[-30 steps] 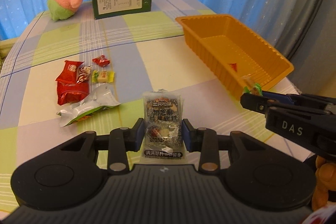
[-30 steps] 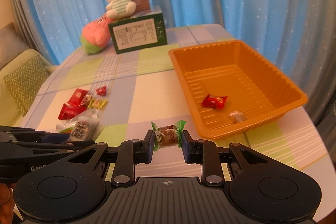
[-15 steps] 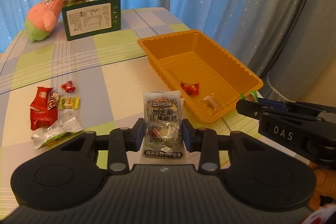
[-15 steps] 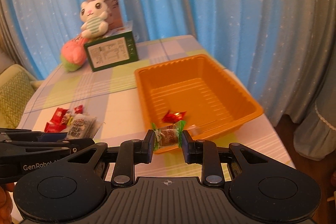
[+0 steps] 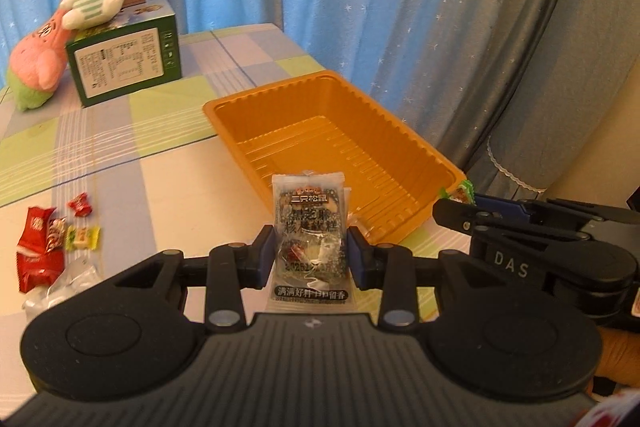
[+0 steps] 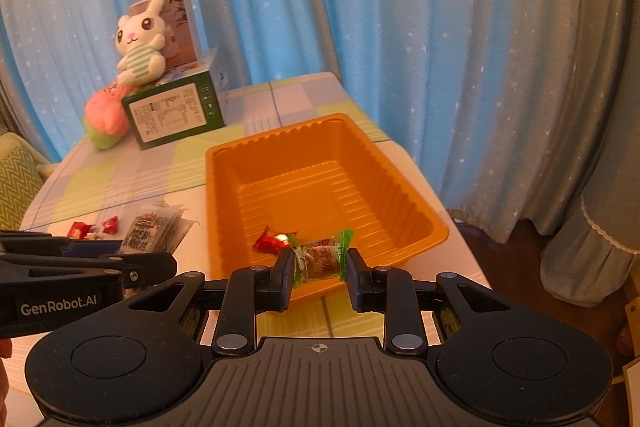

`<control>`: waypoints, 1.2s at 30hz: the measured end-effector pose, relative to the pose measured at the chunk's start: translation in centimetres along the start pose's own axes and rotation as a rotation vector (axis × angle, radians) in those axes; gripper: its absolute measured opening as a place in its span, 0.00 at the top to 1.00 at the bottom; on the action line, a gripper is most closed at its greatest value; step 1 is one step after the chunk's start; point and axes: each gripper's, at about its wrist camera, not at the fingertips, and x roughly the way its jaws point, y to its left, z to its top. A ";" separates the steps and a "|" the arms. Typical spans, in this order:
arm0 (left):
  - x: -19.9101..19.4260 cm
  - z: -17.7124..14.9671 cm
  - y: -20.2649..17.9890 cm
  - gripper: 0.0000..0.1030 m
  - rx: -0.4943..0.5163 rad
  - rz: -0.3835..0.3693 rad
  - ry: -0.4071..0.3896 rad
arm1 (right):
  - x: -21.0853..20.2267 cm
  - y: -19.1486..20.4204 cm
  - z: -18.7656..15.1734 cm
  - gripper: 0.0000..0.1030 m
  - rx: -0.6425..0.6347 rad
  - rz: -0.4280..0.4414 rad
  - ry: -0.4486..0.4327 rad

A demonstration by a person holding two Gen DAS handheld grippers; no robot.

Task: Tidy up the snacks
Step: 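Carry both snacks over the orange tray and open both tools to release them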

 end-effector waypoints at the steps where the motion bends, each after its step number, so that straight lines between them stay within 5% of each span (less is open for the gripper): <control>1: 0.2 0.2 -0.2 0.67 0.002 -0.001 0.000 | 0.2 -0.3 0.1 0.73 -0.001 -0.003 0.001; 26: 7.1 3.2 -0.9 0.67 0.015 -0.017 0.061 | 5.2 -4.0 3.3 0.73 -0.014 -0.028 0.042; 36: 7.0 3.0 -0.3 0.65 0.009 -0.003 0.041 | 5.5 -4.3 3.3 0.73 -0.007 -0.027 0.048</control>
